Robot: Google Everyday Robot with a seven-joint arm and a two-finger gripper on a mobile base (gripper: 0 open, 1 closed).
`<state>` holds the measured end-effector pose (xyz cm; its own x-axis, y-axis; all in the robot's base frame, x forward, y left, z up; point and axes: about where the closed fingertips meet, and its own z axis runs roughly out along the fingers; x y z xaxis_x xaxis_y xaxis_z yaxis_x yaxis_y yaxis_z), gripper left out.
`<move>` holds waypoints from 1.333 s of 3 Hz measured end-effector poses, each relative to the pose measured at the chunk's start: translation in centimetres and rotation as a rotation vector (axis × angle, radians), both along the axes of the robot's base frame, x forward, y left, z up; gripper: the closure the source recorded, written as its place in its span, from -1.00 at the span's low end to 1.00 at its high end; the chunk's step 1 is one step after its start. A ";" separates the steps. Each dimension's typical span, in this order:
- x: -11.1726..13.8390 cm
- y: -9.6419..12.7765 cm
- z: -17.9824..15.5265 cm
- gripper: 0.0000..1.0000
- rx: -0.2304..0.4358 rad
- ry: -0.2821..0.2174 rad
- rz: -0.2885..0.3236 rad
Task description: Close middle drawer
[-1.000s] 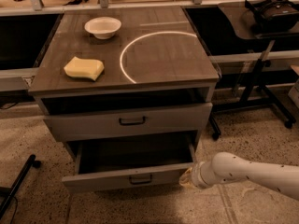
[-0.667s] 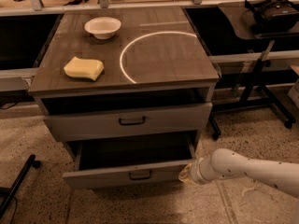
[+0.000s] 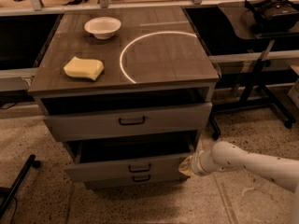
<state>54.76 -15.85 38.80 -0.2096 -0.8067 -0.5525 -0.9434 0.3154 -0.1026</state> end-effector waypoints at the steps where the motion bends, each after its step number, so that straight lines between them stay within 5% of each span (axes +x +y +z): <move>1: 1.5 0.1 -0.1 1.00 0.009 -0.006 0.001; 3: 6.8 1.8 -0.9 1.00 0.051 0.011 0.027; 4: 6.8 1.8 -0.9 1.00 0.051 0.011 0.028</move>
Offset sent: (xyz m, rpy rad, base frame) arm 0.0546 0.0032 -0.0092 0.0309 0.0056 0.0038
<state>61.59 -14.03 37.89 -0.1938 -0.7832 -0.5907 -0.9528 0.2937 -0.0769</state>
